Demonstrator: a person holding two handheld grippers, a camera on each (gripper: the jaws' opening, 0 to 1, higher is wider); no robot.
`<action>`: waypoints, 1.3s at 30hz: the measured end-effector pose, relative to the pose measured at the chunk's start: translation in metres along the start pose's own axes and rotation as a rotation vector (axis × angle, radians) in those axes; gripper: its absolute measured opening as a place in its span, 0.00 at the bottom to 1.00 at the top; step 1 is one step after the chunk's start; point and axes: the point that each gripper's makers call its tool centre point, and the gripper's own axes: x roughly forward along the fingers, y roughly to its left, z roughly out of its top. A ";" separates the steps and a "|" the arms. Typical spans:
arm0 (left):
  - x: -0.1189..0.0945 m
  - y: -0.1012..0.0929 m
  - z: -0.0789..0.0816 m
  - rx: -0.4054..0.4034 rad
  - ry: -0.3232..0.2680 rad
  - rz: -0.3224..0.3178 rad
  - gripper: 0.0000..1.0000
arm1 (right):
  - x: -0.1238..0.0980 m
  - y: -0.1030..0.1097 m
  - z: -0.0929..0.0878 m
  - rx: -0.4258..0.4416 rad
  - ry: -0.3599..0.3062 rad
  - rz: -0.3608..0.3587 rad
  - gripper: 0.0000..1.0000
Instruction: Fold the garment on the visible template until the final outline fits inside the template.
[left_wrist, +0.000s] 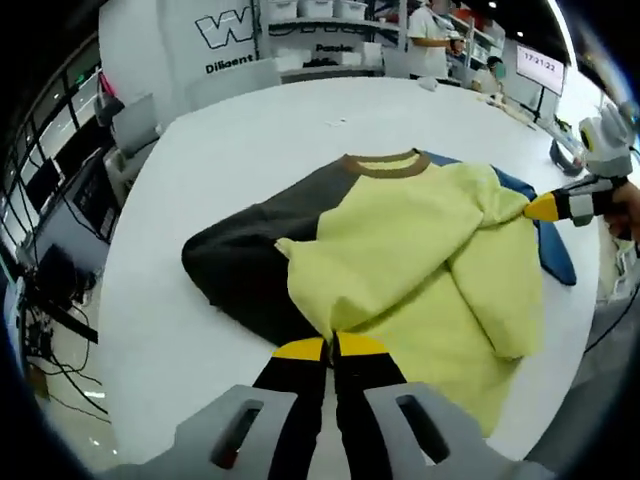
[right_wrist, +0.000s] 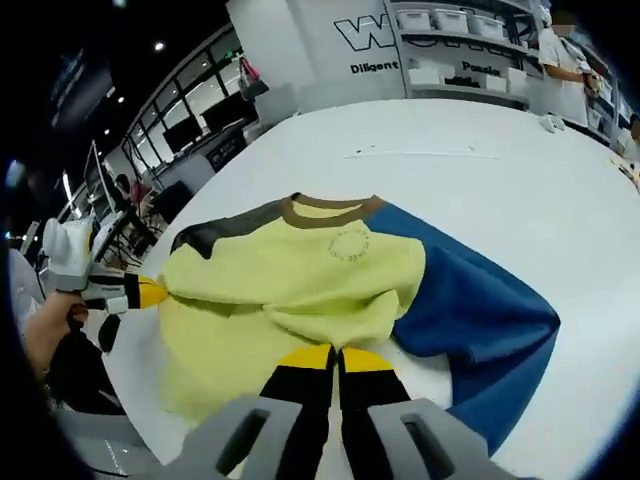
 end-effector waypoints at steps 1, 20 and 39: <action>-0.001 0.003 0.002 0.008 0.000 0.010 0.01 | -0.001 -0.002 0.000 -0.006 0.002 -0.005 0.00; -0.011 -0.008 -0.006 -0.256 -0.037 -0.021 0.24 | -0.017 -0.014 -0.008 0.021 -0.010 -0.035 0.24; -0.042 -0.057 -0.068 -0.323 0.043 -0.062 0.42 | -0.037 0.032 -0.071 -0.035 0.095 0.083 0.44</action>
